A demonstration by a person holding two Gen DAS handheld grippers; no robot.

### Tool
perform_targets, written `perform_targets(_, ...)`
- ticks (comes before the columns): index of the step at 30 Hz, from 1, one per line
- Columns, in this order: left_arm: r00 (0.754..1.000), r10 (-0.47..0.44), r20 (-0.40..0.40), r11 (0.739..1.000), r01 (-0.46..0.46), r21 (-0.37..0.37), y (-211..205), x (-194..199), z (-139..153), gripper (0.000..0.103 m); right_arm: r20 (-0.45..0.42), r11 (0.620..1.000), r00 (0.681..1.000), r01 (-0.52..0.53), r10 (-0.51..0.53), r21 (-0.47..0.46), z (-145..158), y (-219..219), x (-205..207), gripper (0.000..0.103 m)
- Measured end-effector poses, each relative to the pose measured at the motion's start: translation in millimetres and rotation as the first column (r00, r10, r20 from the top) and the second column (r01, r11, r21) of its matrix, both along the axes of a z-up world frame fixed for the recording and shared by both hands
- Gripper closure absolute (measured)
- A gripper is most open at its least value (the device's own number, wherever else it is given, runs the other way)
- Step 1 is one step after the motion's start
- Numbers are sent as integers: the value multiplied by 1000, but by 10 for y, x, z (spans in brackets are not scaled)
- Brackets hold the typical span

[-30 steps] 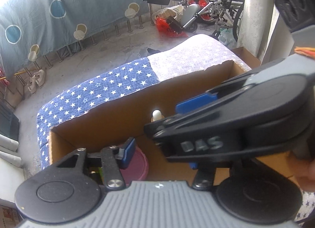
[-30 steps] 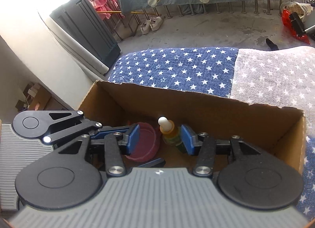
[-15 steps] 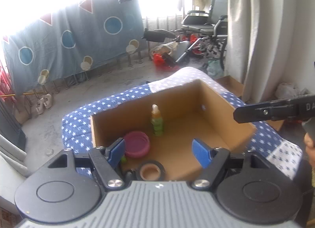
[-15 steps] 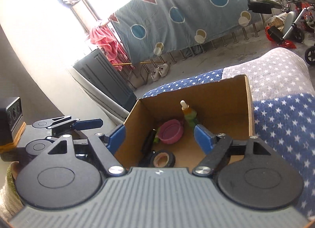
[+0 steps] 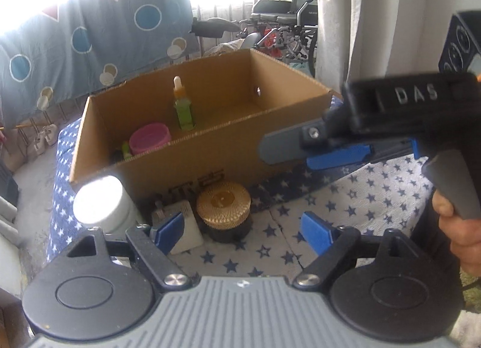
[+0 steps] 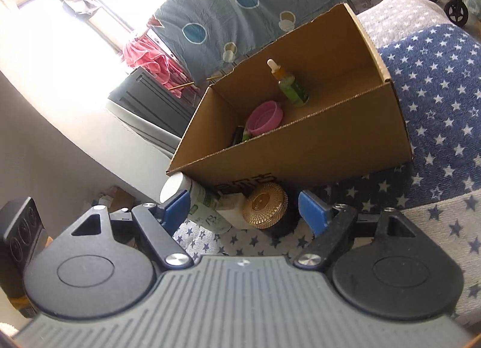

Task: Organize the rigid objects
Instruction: 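Move the right gripper to the gold-lidded black jar and grasp it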

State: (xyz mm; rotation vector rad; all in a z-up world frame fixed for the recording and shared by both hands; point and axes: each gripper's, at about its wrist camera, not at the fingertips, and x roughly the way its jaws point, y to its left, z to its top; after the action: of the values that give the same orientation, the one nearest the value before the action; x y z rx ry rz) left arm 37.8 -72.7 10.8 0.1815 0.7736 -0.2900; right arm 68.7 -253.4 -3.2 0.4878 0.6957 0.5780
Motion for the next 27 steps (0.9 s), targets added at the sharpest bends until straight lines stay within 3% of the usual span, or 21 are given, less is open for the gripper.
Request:
perform_targets(7,999,49,24,997,-50,53,-80,85,-342,29,-51,999,998,-33,33,17,-195,130,354,27)
perform_targets(16,996,84,-15,994,-82,74,-83,264,-548,49,-131,998,989,-64,67,29,-472,309,745,53)
perform_targets(27,997,65,-47,998,-66,-5,-1,312,-539,51,-154,998,986,-60,58,-7,-518,328,772,59)
